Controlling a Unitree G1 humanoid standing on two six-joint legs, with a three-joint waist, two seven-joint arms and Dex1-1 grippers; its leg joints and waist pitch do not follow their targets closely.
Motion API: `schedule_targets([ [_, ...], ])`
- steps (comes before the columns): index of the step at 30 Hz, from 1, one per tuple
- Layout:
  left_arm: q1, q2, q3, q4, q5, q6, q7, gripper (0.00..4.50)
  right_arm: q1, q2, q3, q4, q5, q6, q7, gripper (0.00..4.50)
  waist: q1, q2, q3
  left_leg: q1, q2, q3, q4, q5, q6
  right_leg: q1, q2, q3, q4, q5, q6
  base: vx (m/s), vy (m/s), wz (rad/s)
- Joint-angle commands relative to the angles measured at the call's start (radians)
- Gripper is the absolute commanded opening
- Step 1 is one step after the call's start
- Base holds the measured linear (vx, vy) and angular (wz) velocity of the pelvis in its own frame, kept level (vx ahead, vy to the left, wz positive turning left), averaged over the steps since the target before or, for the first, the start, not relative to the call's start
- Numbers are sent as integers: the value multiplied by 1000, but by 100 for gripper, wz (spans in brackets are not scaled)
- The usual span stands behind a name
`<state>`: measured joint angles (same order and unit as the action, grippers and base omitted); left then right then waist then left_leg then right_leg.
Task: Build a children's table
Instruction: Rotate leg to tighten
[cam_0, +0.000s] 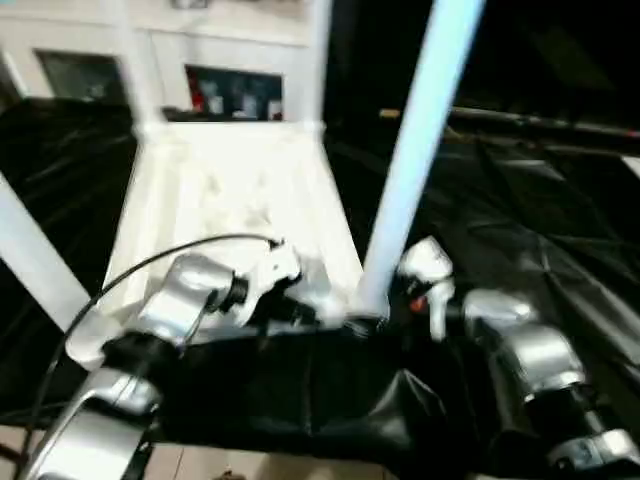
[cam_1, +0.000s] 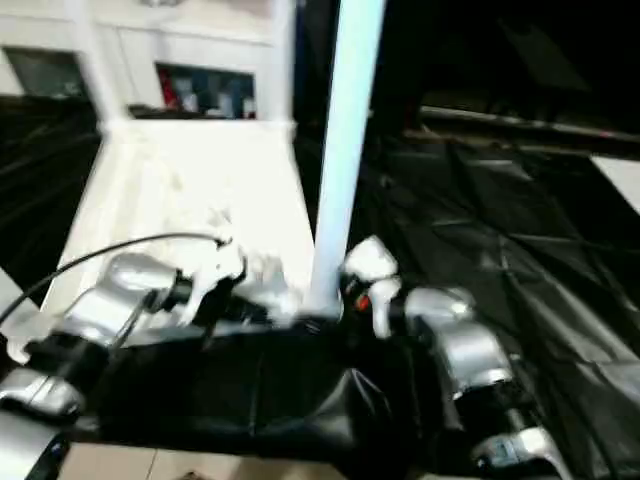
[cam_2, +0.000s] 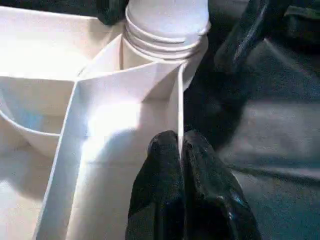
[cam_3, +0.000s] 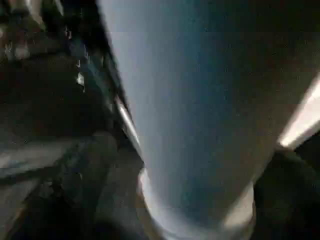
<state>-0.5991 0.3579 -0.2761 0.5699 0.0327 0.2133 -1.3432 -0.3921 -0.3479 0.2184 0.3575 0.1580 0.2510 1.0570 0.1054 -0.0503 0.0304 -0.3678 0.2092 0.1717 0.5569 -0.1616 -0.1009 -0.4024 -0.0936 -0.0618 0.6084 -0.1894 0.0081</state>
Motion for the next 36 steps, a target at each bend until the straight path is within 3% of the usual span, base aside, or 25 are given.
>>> schedule_targets([
  [1,8,-37,-9,-29,-63,3,-34,0,-5,9,38,2,-25,2,12,423,-3,-3,-43,7,22,4,-65,-253,39,43,-44,37,-75,-207,-195,0,0,0],
  [5,12,-32,-7,-39,-65,8,-36,0,-4,6,52,-9,-23,12,19,423,-1,-6,-43,8,21,5,-64,-260,36,43,-47,38,-79,-240,-182,0,0,0],
  [8,12,-32,-2,-44,-66,9,-29,0,-6,7,56,-11,-25,14,19,398,-2,-7,-44,7,21,4,-63,-254,35,43,-46,39,-79,-242,-176,0,0,0],
  [20,17,-24,2,-61,-67,23,-29,0,-3,13,55,-7,-17,11,22,296,1,-5,-46,8,20,6,-60,-222,42,46,-43,38,-72,-183,-192,0,0,0],
  [24,18,-23,1,-61,-65,22,-27,0,1,18,57,-6,-18,8,18,280,1,-4,-47,9,20,6,-58,-215,43,47,-43,38,-70,-166,-198,0,0,0],
  [28,7,-50,2,-36,-39,15,47,0,-6,83,17,61,-29,3,-108,276,1,-3,-47,9,20,6,-59,-221,37,45,-43,38,-69,-168,-201,0,0,0],
  [31,-4,-68,0,-10,-17,8,96,0,-16,111,2,100,-43,-9,-176,275,-4,-4,-44,7,18,3,-64,-256,16,45,-46,36,-77,-247,-182,0,0,0],
  [33,-20,-89,2,23,6,8,159,0,-30,140,-16,143,-57,-17,-255,274,-14,-4,-38,11,17,0,-67,-317,-3,38,-47,35,-90,-361,-156,0,0,0],
  [34,-44,-123,5,69,31,14,243,0,-55,184,-49,205,-70,-19,-382,274,-16,-5,-39,10,15,-1,-67,-324,-6,41,-48,34,-92,-389,-146,0,0,0],
  [35,-44,-123,5,69,31,14,243,0,-55,184,-49,205,-70,-19,-382,274,-18,-4,-38,14,15,-1,-67,-332,-11,33,-49,36,-98,-432,-128,0,0,0],
  [36,-70,-162,10,115,53,23,336,0,-87,229,-88,267,-77,1,-524,274,-22,-4,-36,16,13,-2,-66,-346,-20,30,-50,37,-103,-466,-118,0,0,0],
])
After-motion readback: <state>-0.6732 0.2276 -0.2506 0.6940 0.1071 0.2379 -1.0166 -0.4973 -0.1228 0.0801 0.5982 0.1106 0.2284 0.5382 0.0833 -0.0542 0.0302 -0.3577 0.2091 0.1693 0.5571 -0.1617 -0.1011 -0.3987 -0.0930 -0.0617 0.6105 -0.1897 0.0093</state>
